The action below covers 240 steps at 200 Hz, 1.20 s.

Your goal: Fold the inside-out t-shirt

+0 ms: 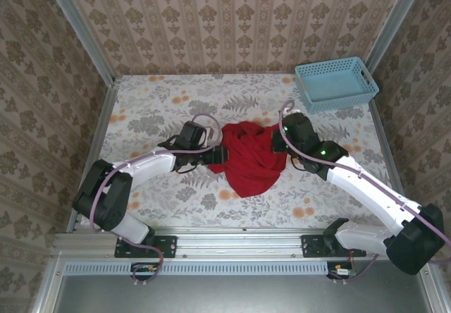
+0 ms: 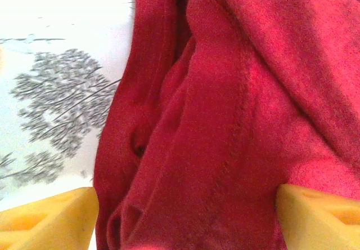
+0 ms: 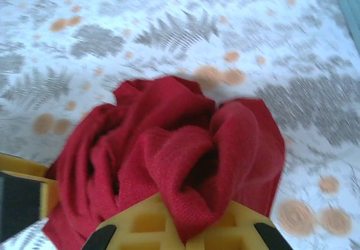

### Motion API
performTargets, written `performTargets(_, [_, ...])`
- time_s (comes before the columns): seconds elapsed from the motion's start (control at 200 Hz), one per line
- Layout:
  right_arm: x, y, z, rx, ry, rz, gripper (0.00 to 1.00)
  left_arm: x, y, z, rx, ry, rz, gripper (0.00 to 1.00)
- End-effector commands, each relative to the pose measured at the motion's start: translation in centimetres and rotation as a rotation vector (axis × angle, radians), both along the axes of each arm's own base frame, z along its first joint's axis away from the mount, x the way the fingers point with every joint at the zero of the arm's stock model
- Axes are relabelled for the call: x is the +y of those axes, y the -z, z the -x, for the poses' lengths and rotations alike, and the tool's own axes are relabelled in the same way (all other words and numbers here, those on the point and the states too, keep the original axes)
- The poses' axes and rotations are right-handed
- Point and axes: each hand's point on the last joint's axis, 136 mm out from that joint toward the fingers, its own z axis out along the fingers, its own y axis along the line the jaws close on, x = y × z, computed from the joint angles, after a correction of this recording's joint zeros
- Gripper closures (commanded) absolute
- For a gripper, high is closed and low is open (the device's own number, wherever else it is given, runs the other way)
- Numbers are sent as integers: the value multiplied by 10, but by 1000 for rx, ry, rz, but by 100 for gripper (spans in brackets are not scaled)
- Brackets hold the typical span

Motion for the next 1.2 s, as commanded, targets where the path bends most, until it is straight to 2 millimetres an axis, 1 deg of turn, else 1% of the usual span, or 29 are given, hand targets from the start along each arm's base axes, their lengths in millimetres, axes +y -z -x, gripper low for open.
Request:
performTargets(0.0, [-10,34,10,94,47,-74,100,-20,5,-7,-7,51,17,20])
performTargets(0.11, [-16,43,12,109,71,-85,100,-34,16,-8,29,78,30,30])
performTargets(0.21, [-21,40,10,109,89,-79,100,-42,18,-9,36,87,30,49])
performTargets(0.31, [-28,29,7,86,103,-56,100,-36,7,-14,1,72,2,67])
performTargets(0.41, [-39,8,0,51,127,-32,100,-25,-18,-24,-67,60,-42,86])
performTargets(0.49, [-49,-24,-8,-3,143,-10,100,-11,-54,-38,-145,41,-61,100])
performTargets(0.535, [-56,-50,-12,-50,155,0,100,1,-82,-46,-199,20,-66,100])
performTargets(0.595, [-66,-88,-12,-116,173,7,100,22,-128,-54,-297,-26,-59,100])
performTargets(0.66, [-77,-129,-6,-206,194,0,100,41,-185,-51,-449,-70,-22,100])
performTargets(0.69, [-81,-144,-2,-243,204,-7,100,49,-205,-47,-514,-93,-10,100])
performTargets(0.73, [-87,-157,5,-280,219,-20,100,60,-227,-41,-589,-121,5,100])
performTargets(0.785, [-91,-161,14,-299,233,-44,100,71,-237,-35,-635,-154,14,99])
performTargets(0.805, [-92,-157,16,-293,236,-52,100,75,-236,-33,-637,-166,15,99])
performTargets(0.84, [-90,-146,18,-269,235,-70,100,79,-226,-30,-620,-177,10,98])
performTargets(0.88, [-85,-126,20,-230,223,-92,100,81,-208,-28,-582,-177,7,98])
performTargets(0.905, [-81,-111,20,-195,213,-105,100,81,-192,-26,-542,-173,1,98])
performTargets(0.945, [-76,-80,21,-125,206,-117,100,81,-165,-24,-469,-169,-10,98])
performTargets(0.95, [-75,-70,22,-103,208,-120,100,81,-161,-24,-460,-169,-12,99])
performTargets(0.955, [-75,-70,22,-103,208,-120,100,81,-157,-23,-448,-168,-14,99])
performTargets(0.985, [-72,-44,24,-38,211,-134,100,80,-136,-20,-385,-166,-23,100])
performTargets(1.01, [-69,-20,27,19,214,-140,100,78,-117,-16,-332,-155,-29,100])
performTargets(1.015, [-68,-10,29,45,215,-145,100,78,-113,-15,-322,-153,-30,100])
performTargets(1.02, [-68,-10,29,45,215,-145,100,78,-111,-15,-313,-152,-30,100])
performTargets(1.04, [-66,9,32,91,220,-152,100,76,-97,-11,-273,-144,-33,100])
performTargets(1.045, [-65,19,35,117,222,-153,100,76,-94,-11,-264,-142,-34,100])
performTargets(1.05, [-65,19,35,117,222,-153,100,76,-91,-10,-254,-140,-35,100])
performTargets(1.13, [-59,81,49,257,239,-183,100,73,-50,4,-134,-120,-47,100])
performTargets(1.165, [-60,99,55,298,251,-183,96,74,-36,10,-97,-116,-55,100])
performTargets(1.195, [-62,109,60,323,262,-174,92,75,-28,15,-79,-110,-57,97])
